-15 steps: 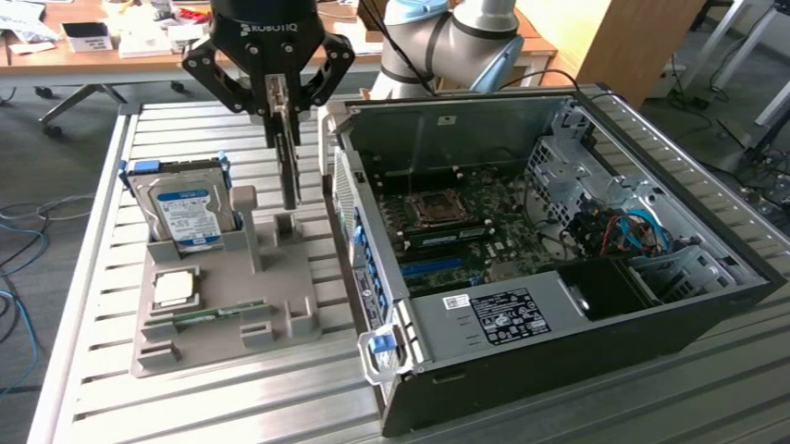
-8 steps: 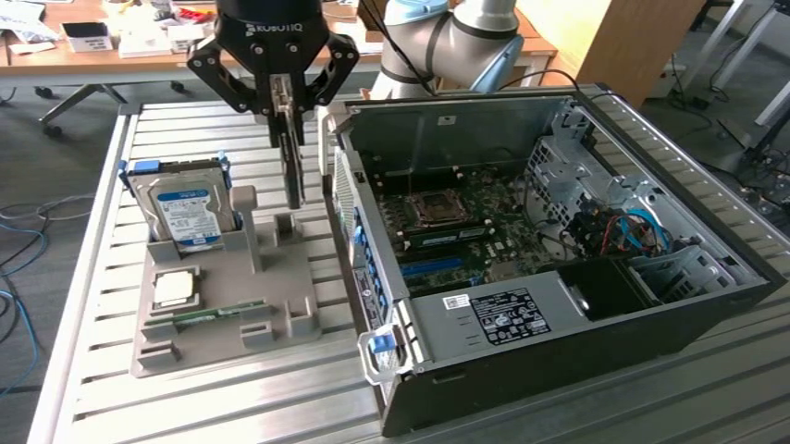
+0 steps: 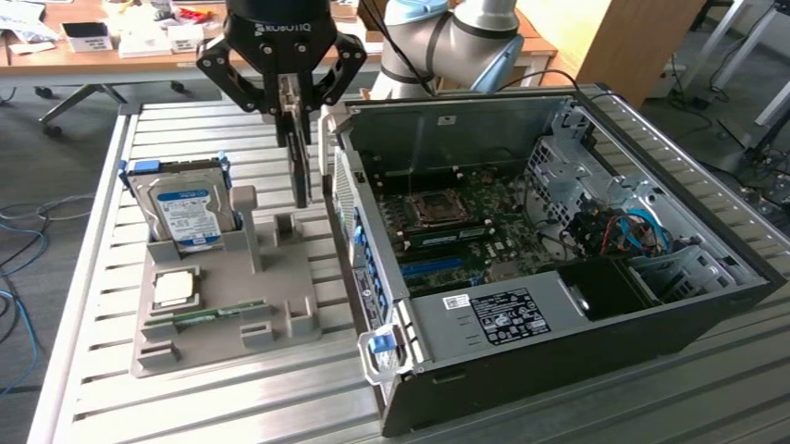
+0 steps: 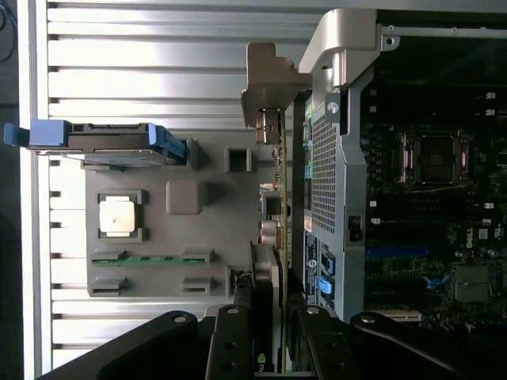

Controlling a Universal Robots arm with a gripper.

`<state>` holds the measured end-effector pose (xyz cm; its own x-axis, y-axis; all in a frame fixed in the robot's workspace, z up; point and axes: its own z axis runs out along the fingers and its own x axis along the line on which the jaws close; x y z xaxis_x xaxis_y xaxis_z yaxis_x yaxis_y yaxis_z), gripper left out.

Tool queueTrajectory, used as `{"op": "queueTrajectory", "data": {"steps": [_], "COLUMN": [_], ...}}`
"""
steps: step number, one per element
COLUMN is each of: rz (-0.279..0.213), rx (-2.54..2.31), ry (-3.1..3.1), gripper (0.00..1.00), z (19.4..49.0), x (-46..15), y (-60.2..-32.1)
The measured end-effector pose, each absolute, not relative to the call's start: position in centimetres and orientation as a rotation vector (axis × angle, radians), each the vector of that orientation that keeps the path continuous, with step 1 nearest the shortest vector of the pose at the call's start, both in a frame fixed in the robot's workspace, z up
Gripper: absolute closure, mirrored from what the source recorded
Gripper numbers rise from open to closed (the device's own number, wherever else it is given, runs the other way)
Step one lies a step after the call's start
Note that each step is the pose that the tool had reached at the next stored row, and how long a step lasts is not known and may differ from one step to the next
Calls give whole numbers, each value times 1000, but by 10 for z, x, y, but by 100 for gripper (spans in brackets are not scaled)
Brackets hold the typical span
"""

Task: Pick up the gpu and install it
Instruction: 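Pick up the gpu and move the gpu toward the slot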

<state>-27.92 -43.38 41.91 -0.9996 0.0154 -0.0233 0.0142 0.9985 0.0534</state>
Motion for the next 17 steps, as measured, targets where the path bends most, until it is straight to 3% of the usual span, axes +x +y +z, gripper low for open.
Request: {"op": "queueTrajectory", "data": {"steps": [17], "rz": [86], "rx": [23], "ry": [3117], "gripper": [73], "z": [419], "x": [-251], "y": [-434]}}
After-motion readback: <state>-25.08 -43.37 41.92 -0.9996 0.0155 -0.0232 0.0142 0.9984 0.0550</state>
